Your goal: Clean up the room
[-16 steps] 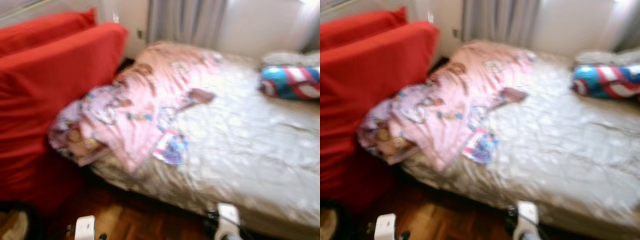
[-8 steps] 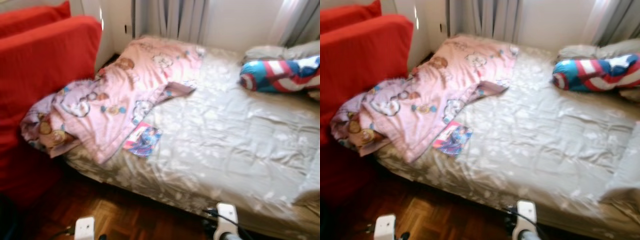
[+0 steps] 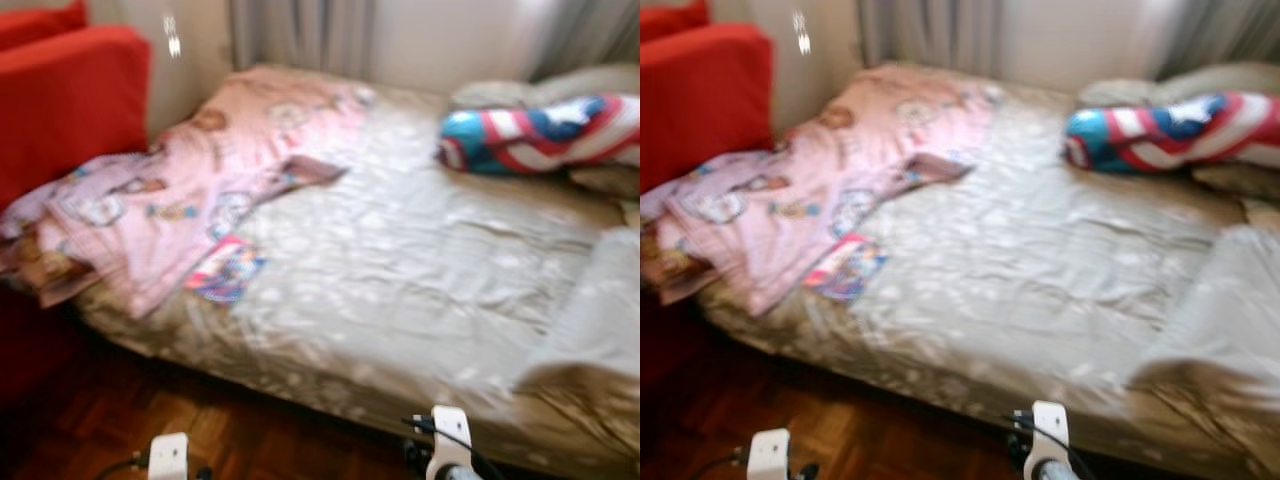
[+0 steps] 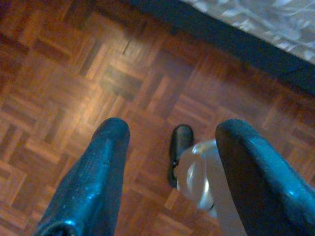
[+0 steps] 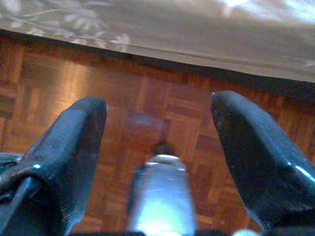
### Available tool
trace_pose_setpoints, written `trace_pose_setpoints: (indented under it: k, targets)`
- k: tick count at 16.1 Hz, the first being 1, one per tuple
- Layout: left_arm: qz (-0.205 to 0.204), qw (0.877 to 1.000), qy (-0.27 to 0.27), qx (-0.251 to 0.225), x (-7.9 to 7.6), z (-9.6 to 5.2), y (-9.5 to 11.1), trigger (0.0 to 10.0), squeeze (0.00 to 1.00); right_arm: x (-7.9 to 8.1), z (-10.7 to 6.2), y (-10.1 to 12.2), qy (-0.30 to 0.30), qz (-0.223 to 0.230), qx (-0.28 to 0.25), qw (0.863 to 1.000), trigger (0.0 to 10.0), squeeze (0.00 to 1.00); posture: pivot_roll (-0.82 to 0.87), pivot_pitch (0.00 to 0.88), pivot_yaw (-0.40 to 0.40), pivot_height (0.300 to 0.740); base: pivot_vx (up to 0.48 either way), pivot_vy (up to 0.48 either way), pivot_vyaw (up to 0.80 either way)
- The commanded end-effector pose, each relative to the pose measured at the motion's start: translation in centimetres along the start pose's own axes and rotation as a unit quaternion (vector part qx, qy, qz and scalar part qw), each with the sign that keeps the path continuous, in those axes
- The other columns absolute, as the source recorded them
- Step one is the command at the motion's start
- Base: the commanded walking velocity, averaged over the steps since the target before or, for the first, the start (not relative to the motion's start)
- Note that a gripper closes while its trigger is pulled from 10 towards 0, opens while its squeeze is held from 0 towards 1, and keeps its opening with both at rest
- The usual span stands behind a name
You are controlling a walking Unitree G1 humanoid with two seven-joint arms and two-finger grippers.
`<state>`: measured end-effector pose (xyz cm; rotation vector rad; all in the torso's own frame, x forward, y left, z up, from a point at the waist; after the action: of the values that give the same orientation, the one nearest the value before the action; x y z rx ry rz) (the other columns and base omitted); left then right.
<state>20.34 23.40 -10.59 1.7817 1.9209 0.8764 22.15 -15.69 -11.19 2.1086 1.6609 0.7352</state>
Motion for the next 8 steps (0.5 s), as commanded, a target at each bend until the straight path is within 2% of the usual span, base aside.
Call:
trace_pose_setpoints:
  k: [1, 3, 8]
  targets:
    - [0.005, 1.0, -0.011, 0.01, -0.78, -0.18, -0.79, 10.0, 0.0, -1.18, -0.2, -0.37, -0.013, 0.0, 0.003, 1.0, 10.0, 0.0, 0.17, 0.068, -0.049, 0.74, 0.0, -0.371, 0.0]
    - [0.004, 1.0, -0.014, 0.012, -0.95, -0.19, -0.85, 10.0, 0.0, -1.19, -0.2, -0.41, -0.012, -0.004, 0.005, 1.0, 10.0, 0.0, 0.17, 0.063, -0.049, 0.74, 0.0, -0.324, 0.0]
    - [0.0, 1.0, -0.018, 0.014, -1.09, -0.19, -0.92, 10.0, 0.0, -1.05, -0.22, -0.62, -0.004, -0.015, 0.011, 1.0, 10.0, 0.0, 0.17, 0.036, -0.048, 0.74, 0.0, 0.0, 0.0]
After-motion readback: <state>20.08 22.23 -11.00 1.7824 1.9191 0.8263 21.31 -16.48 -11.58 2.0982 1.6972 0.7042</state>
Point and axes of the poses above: a point about 5 cm out from each wrist's last joint towards the gripper, its own z axis pointing out of the wrist towards the gripper, its own y axis along the axis of the wrist's last joint, x = y × z, the point moved 4 cm from there along z, pointing out of the wrist towards the gripper, and after that the axes turned 6 degrees about z, right-handed, at the moved point
